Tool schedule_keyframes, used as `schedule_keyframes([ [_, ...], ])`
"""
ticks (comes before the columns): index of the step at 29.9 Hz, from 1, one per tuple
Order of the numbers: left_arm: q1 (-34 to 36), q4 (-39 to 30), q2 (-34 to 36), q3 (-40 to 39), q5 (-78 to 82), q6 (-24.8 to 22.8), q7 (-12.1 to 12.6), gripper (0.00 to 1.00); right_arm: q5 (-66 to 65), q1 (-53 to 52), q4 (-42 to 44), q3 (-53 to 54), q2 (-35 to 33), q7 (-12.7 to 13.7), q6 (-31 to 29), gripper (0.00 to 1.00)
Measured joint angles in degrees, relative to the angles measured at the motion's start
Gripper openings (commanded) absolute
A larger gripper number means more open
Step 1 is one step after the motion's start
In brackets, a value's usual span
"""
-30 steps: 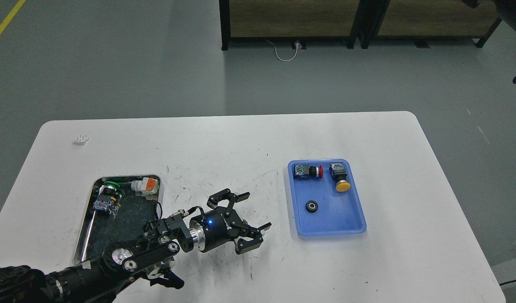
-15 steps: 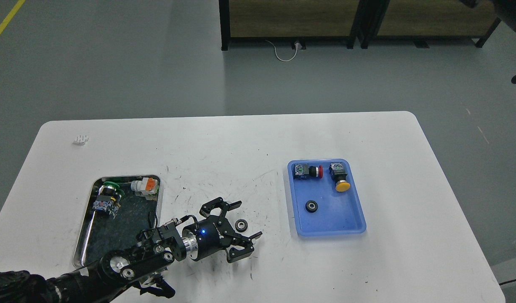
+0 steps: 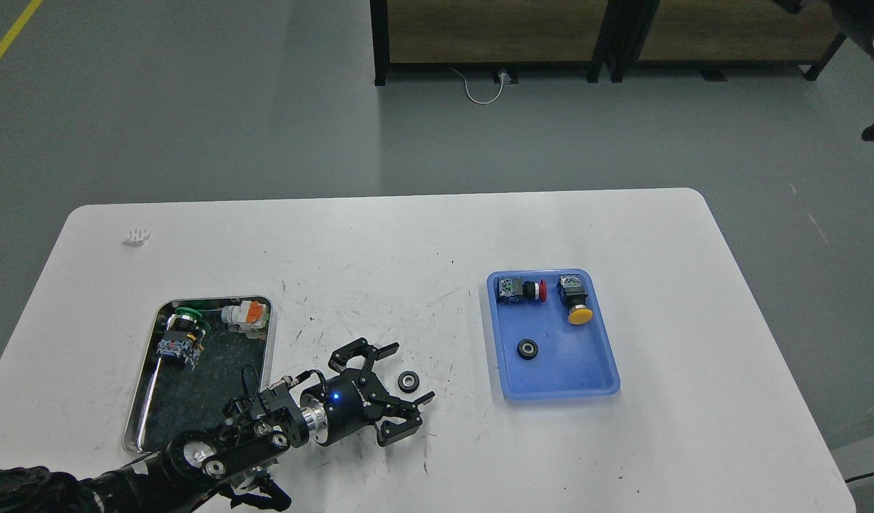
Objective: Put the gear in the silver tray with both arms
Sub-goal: 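Grasp the black gear with the left gripper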
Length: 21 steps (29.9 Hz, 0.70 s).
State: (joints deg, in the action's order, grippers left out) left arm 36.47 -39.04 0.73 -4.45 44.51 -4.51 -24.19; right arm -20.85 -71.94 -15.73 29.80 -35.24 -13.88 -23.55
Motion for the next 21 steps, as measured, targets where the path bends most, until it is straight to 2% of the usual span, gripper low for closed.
schedule_keyframes([
  [10,-0.4,0.1,0.1,0.3,-0.6,-0.3,-0.8,0.86,-0.1,0.0,0.0,0.0,0.1,0.0,0.0,1.0],
  [21,-0.4,0.1,-0.1,1.9,-0.6,0.9,-1.3,0.61,-0.1,0.0,0.0,0.0,0.1,0.0,0.0,1.0],
])
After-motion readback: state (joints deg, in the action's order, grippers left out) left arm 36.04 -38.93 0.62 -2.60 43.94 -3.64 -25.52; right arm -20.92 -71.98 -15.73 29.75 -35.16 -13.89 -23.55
